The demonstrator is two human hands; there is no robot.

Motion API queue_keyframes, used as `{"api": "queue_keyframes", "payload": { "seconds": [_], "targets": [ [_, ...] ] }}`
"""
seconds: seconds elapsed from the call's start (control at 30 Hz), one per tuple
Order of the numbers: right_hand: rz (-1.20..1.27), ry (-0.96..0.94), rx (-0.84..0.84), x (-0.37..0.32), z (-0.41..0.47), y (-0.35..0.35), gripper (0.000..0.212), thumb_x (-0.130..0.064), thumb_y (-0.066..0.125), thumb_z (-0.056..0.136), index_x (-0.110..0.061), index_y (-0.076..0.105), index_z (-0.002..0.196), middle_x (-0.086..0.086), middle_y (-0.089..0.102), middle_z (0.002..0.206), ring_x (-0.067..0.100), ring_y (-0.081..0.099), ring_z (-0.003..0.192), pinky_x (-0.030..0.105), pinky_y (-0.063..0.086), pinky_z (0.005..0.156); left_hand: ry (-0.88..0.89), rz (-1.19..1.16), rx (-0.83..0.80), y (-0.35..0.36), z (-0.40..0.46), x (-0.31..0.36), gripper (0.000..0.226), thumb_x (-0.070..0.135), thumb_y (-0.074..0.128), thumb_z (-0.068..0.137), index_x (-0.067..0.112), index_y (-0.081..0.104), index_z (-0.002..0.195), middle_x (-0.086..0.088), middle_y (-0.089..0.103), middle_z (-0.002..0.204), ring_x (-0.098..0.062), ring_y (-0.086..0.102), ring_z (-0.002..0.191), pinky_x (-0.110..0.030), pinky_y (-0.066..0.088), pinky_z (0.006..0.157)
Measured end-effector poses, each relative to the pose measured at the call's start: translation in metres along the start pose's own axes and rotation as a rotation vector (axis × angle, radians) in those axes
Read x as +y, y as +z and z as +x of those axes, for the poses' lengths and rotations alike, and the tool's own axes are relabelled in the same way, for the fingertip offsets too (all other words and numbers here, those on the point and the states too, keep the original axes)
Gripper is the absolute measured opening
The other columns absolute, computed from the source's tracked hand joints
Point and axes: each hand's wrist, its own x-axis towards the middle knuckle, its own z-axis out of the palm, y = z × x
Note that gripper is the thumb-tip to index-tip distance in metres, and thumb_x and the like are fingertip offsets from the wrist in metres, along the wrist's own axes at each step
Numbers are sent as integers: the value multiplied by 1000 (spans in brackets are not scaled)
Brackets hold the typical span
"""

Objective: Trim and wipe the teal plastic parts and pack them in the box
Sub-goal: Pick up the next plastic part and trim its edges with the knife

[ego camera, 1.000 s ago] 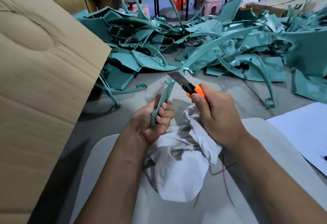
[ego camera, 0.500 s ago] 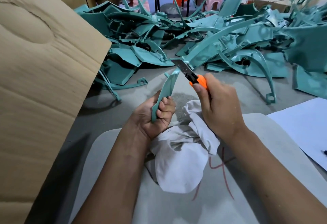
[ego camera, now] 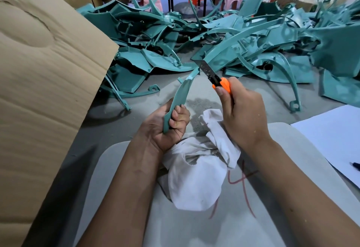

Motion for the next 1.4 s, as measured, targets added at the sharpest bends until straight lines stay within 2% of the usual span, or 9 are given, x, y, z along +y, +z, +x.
{"api": "queue_keyframes", "payload": {
  "seconds": [0.2, 0.53, 0.73, 0.9, 1.03, 1.17, 1.23, 1.3, 1.4],
  "targets": [
    [47, -55, -33, -5, 1, -2, 42, -37, 42, 110, -5, 50, 85, -6, 42, 61, 15, 39, 50, 36, 28, 48, 4, 28, -10, 0, -2, -2, 35, 25, 38, 109, 5, 51, 83, 3, 47, 56, -3, 45, 33, -16, 41, 33],
    [-53, -34, 23, -5, 0, -5, 44, -44, 37, 110, -11, 45, 83, -14, 33, 58, 8, 34, 48, 26, 16, 49, -33, 69, 5, 0, -3, 2, 39, 27, 36, 110, 5, 51, 82, 3, 45, 54, -4, 45, 32, -16, 38, 29],
    [-287, -58, 178, -10, -4, -3, 37, -41, 45, 111, -13, 52, 88, -10, 39, 71, 19, 31, 55, 31, 15, 52, -3, 65, 8, 0, -1, 1, 36, 28, 38, 110, 9, 48, 81, 3, 46, 54, -3, 45, 32, -15, 38, 30],
    [-190, 110, 358, 4, 6, -9, 39, -38, 42, 112, -8, 56, 90, -5, 41, 68, 16, 32, 54, 28, 16, 53, 172, 189, 41, -7, -2, 5, 23, 27, 58, 93, 11, 53, 78, 4, 43, 52, -2, 41, 33, -11, 30, 27],
    [-14, 55, 229, 10, 1, -10, 33, -26, 46, 112, -12, 47, 82, 0, 42, 61, 13, 35, 51, 26, 22, 51, 292, 349, 18, -10, -3, 11, 17, 29, 60, 91, 16, 62, 80, 5, 40, 55, -1, 39, 35, -12, 28, 28],
    [158, -23, 19, 2, -1, -8, 41, -29, 45, 111, -1, 56, 83, 8, 51, 61, 27, 47, 52, 42, 35, 51, 262, 493, -92, -11, -5, 10, 24, 36, 67, 83, 16, 54, 87, 6, 39, 57, -1, 38, 34, -12, 28, 28],
    [230, -53, -78, 0, -1, -8, 39, -26, 44, 110, 0, 59, 85, 7, 53, 64, 28, 50, 54, 45, 37, 52, 211, 517, -179, -11, -7, 11, 27, 39, 72, 78, 15, 60, 76, 7, 42, 54, -2, 40, 32, -13, 30, 27],
    [286, -65, -116, 0, -1, -9, 35, -23, 43, 110, -3, 58, 85, 6, 52, 64, 28, 50, 55, 46, 38, 51, 157, 526, -231, -10, -8, 11, 29, 41, 70, 78, 16, 63, 64, 7, 41, 51, -2, 40, 32, -13, 31, 27],
    [197, -40, -83, 2, -1, -8, 36, -25, 43, 110, -4, 58, 84, 6, 52, 61, 26, 50, 53, 43, 36, 52, 160, 480, -221, -11, -8, 10, 24, 36, 68, 82, 15, 59, 77, 6, 38, 57, -2, 40, 34, -12, 30, 28]
  ]
}}
